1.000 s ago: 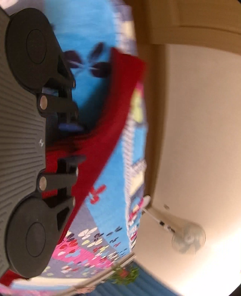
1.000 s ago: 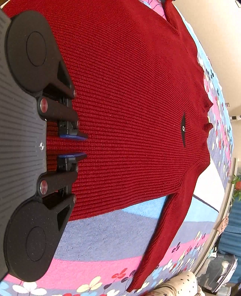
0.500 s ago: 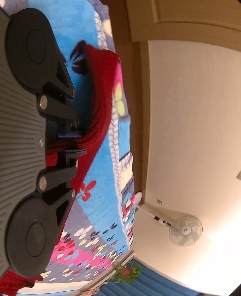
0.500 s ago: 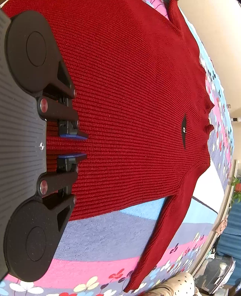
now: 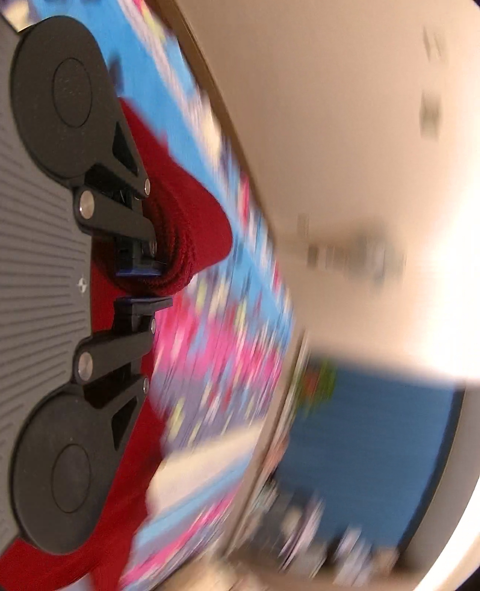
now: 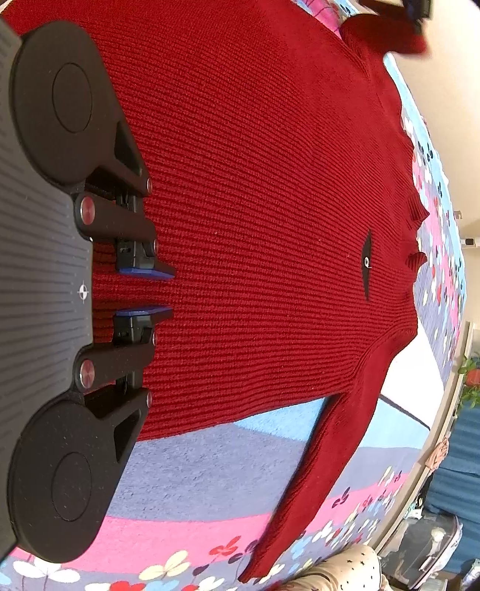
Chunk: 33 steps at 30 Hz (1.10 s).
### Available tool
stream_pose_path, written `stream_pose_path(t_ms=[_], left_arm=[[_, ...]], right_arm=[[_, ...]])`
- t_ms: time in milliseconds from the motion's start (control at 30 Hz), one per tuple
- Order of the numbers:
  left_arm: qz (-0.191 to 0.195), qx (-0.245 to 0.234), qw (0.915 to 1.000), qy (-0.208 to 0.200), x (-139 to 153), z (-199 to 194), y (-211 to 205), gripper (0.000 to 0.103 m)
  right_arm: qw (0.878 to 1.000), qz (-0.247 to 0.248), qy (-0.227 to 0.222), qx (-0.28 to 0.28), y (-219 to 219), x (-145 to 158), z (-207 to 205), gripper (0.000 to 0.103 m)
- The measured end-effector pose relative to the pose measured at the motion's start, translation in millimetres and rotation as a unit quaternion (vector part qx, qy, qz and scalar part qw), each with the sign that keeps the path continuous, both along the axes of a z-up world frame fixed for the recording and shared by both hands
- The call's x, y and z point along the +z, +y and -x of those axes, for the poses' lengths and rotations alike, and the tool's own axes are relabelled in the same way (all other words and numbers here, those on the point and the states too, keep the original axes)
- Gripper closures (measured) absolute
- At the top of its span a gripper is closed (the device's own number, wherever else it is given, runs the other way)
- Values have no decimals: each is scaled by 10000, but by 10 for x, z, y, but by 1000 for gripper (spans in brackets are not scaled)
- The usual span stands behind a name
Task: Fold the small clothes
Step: 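Fold the held sleeve across the sweater body with the left gripper and release, then grasp the cuff of the other sleeve with the right gripper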
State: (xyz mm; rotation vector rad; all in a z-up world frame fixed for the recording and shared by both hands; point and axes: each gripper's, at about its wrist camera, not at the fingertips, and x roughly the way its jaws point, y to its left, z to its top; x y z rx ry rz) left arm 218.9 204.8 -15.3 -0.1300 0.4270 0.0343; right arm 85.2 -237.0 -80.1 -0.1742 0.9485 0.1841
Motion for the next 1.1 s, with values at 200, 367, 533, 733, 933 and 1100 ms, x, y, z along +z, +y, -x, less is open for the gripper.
stream_pose_path(t_ms=[200,367,533,733,933,1100], left_arm=[[-834,-2119,9682,1038,-312,4,-1209,79],[-341,-1853,9780,891,-92,121,-1147,69],[-249,-1130,9873,1091,334,371,-966,68],[-278,-517,9947,848,386,743,-745,57],[-742,83,9877,1371,26,720,-599,58],[-516,539,9831,1671,-99,575,-345,58]], right_arm=[[10000,14,-21,-8,10,-7,13,86],[10000,-21,-10,-1,-1,1,12,86],[10000,-80,-1,-34,-34,14,1,86],[9989,-267,-319,-198,-75,133,69,91],[9936,-547,-913,-380,-186,287,222,95],[9893,-897,-1055,-458,-312,377,344,94]])
